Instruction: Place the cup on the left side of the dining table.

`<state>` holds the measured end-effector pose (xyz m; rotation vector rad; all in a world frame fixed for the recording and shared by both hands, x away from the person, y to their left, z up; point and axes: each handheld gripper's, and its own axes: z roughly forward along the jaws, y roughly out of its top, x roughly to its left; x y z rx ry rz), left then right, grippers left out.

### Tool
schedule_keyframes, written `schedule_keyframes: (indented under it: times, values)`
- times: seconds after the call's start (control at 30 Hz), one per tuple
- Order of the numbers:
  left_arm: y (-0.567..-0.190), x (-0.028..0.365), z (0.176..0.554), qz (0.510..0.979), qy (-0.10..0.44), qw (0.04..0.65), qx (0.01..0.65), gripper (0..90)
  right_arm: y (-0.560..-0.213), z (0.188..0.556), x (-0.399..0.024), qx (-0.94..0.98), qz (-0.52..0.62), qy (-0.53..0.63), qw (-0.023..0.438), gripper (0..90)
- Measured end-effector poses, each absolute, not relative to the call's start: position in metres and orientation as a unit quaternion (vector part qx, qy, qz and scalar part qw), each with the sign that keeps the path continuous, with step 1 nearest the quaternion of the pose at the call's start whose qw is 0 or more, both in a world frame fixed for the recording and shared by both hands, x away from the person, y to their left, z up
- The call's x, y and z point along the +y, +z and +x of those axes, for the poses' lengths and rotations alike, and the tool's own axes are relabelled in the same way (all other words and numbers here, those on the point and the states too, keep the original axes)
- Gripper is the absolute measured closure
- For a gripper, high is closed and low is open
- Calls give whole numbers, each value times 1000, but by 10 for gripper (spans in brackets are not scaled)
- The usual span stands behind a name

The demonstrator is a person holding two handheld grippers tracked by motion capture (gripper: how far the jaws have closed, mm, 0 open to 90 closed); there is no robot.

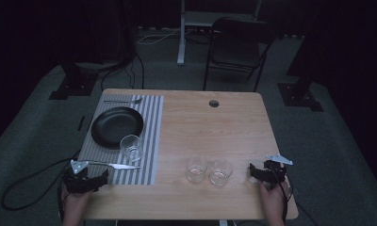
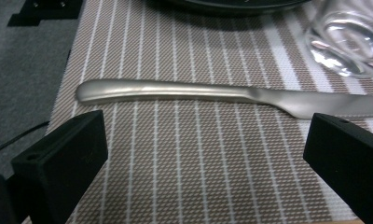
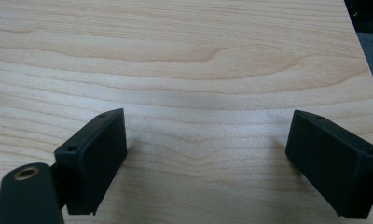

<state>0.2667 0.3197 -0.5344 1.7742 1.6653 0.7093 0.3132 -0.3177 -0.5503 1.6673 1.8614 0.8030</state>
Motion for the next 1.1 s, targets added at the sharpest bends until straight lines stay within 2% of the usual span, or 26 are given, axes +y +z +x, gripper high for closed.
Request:
schedule_keyframes:
  times: [0.37,1.1]
  values:
    - [-544,313,261,681,240,285,631,2,-550,313,-318,686,614,296,256,119]
    - [-546,313,276,694,251,272,618,2,-550,313,-318,686,614,296,255,119]
